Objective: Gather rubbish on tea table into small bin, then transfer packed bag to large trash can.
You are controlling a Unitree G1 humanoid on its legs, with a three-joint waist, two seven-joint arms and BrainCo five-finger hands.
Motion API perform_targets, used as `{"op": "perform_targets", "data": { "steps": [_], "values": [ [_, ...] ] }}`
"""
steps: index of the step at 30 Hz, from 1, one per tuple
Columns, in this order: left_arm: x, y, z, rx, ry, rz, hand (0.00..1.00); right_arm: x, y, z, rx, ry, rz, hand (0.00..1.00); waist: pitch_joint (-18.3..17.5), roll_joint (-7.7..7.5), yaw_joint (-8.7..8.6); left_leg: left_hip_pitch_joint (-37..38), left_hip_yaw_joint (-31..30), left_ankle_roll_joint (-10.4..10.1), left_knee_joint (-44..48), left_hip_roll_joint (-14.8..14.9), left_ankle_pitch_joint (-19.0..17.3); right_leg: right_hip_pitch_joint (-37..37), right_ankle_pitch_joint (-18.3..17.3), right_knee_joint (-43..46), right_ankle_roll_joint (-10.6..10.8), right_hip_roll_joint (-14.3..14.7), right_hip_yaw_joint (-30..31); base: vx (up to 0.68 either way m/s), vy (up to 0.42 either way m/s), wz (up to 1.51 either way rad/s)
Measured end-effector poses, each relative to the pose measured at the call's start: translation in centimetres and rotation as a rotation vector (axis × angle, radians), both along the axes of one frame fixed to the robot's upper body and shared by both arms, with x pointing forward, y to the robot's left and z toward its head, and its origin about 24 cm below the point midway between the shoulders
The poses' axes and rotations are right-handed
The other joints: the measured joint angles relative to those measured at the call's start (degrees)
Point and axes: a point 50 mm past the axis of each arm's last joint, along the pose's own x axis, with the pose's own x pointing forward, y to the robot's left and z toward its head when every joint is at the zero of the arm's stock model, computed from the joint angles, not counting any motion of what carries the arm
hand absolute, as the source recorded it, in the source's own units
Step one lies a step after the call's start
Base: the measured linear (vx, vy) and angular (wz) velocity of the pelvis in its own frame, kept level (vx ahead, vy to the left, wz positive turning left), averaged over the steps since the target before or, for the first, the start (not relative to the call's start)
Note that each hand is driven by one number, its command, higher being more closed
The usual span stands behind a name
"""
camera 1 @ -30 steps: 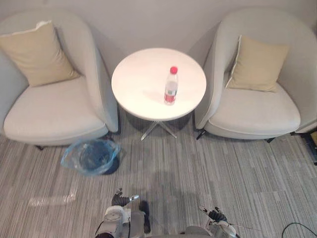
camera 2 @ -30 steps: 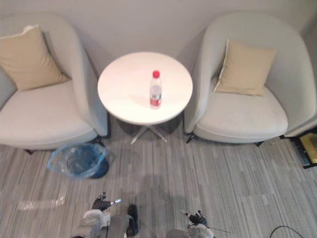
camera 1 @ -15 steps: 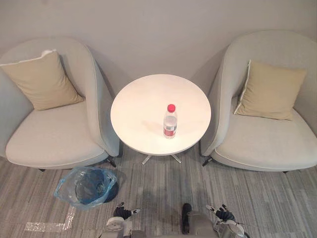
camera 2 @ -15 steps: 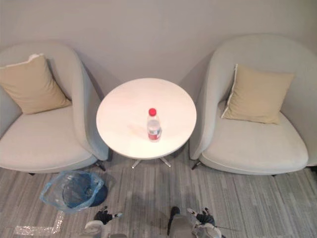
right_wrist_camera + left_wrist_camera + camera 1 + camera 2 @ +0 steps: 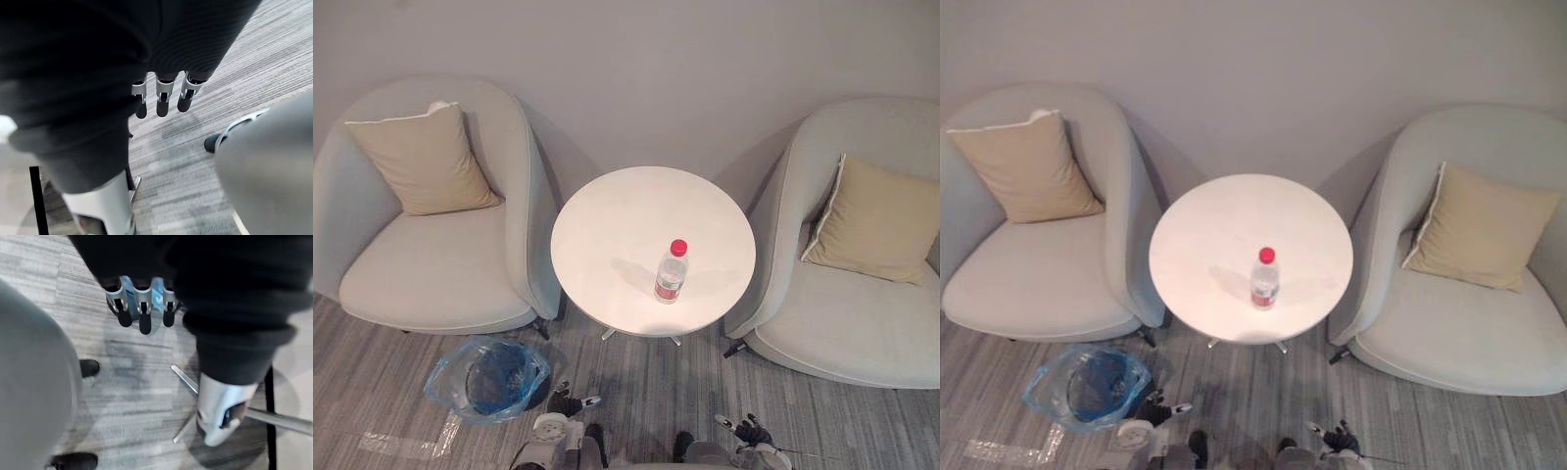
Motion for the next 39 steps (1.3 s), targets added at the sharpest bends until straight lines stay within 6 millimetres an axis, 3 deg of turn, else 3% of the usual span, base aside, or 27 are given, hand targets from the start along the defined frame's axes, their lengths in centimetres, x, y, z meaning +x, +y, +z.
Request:
{"op": "perform_targets", "data": {
  "steps": [5, 7, 8, 14, 19, 30, 39],
  "values": [
    [-1.0, 0.9, -0.2, 0.033, 0.028, -0.023, 0.00, 3.2, -0.2, 2.1, -0.066, -0.148, 0.072, 0.00, -0.31, 0.55, -0.01, 2.85, 0.98, 0.38, -3.06, -0.91, 0.24, 1.16, 0.09, -1.78, 0.38, -0.07, 1.00, 0.06, 0.029, -0.13],
    [-1.0, 0.8, -0.3, 0.041, 0.030, -0.041, 0.00, 4.8, -0.9, 3.6, -0.119, -0.233, 0.087, 0.00, -0.53, 0.85, -0.03, 2.98, 0.97, 0.41, -3.73, -0.71, 0.27, 1.16, 0.14, -2.45, 0.34, 0.36, 1.21, 0.07, -0.035, -0.09],
    [-1.4, 0.9, -0.4, 0.043, 0.038, -0.040, 0.00, 6.3, -2.3, 5.9, -0.215, -0.346, 0.119, 0.00, -1.30, 0.79, -0.04, 3.21, 0.93, 0.42, -4.45, -0.52, 0.28, 1.23, 0.22, -3.23, 0.22, 0.79, 1.48, 0.10, -0.047, -0.10],
    [-1.8, 1.3, -0.4, 0.063, 0.046, -0.055, 0.00, 7.8, -2.8, 9.5, -0.374, -0.508, 0.218, 0.00, -2.16, -0.28, -0.13, 3.19, 0.38, 0.46, -5.04, -0.67, 0.30, 3.23, 1.95, -7.41, -0.20, 1.12, 1.44, 0.07, -0.014, -0.02],
    [-1.8, 1.4, -0.4, 0.073, 0.040, -0.071, 0.00, 9.3, -1.9, 11.3, -0.438, -0.590, 0.313, 0.00, -2.36, -0.63, 0.00, 1.87, -2.31, 1.10, -5.56, -0.87, 0.76, 3.03, 2.47, -8.21, -0.27, 1.22, -0.11, -0.02, -0.017, 0.17],
    [-1.5, 1.2, -0.2, 0.074, 0.016, -0.077, 0.00, 11.5, 0.8, 12.5, -0.463, -0.670, 0.484, 0.00, -2.28, -0.54, 0.55, 1.26, -5.86, 1.10, -8.08, -1.24, 3.20, 3.01, 2.91, -8.63, -0.23, 1.28, -2.96, -0.05, -0.015, 0.15],
    [-1.3, 1.0, -0.1, 0.068, 0.000, -0.075, 0.00, 12.6, 1.6, 13.3, -0.470, -0.708, 0.496, 0.00, -1.39, 0.27, 1.63, 0.73, -8.42, 0.97, -10.43, -1.49, 5.15, 2.37, 2.88, -8.71, -0.21, 1.28, -5.30, -0.04, -0.013, 0.14]
  ]
}}
